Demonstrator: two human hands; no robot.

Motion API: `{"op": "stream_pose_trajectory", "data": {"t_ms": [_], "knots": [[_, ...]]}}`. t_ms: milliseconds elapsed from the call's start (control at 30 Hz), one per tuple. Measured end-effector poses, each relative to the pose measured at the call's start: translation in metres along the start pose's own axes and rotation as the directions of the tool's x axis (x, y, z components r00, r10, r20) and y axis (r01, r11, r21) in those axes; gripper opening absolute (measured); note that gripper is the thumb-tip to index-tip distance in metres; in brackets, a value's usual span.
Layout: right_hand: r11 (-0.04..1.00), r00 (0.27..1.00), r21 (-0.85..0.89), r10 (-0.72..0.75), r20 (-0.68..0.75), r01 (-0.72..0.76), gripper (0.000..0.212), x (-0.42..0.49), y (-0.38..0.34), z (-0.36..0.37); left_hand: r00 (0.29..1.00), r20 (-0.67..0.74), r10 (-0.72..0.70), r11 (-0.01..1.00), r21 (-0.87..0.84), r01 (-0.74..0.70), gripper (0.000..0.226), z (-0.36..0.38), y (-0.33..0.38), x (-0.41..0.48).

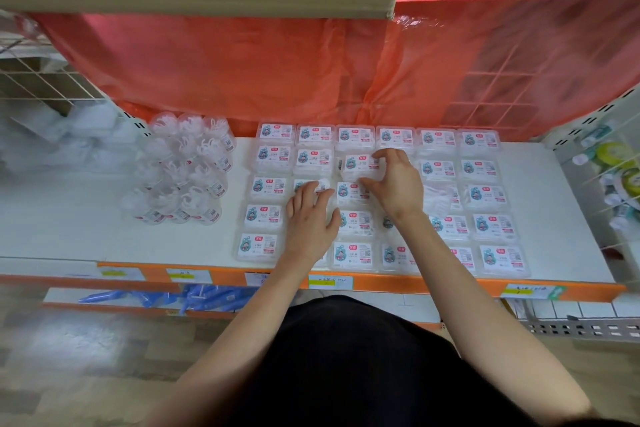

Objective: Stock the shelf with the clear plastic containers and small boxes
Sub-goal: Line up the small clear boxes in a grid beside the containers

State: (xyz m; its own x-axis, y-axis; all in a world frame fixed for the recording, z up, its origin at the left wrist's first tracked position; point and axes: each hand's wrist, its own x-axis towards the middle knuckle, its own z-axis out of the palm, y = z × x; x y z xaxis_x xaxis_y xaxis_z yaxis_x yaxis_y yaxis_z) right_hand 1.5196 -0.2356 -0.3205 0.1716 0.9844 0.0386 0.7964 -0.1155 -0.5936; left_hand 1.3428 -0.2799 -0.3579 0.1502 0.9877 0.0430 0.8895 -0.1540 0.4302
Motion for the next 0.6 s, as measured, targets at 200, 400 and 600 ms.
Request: {"op": "stream_pose_trajectory", "data": {"t_ms": [200,400,600], "knots": [[0.998,0.999,-0.061,-0.015,0.048,0.018,0.048,0.006,-0.010,0.007,1.000,-0.001,-0.001,1.000,0.027,0.001,0.053,0.000,0.000,0.000],[0.992,0.997,-0.120,-0.023,0.078,0.033,0.045,0.006,-0.006,0.017,1.000,0.025,-0.014,0.998,0.055,0.013,0.057,-0.002,0.002,0.000],[0.997,0.998,-0.046,-0.059,0.001,0.059,0.048,-0.005,0.004,0.002,0.999,0.028,-0.020,0.999,0.028,0.019,0.044,-0.002,0.003,0.002]]}}
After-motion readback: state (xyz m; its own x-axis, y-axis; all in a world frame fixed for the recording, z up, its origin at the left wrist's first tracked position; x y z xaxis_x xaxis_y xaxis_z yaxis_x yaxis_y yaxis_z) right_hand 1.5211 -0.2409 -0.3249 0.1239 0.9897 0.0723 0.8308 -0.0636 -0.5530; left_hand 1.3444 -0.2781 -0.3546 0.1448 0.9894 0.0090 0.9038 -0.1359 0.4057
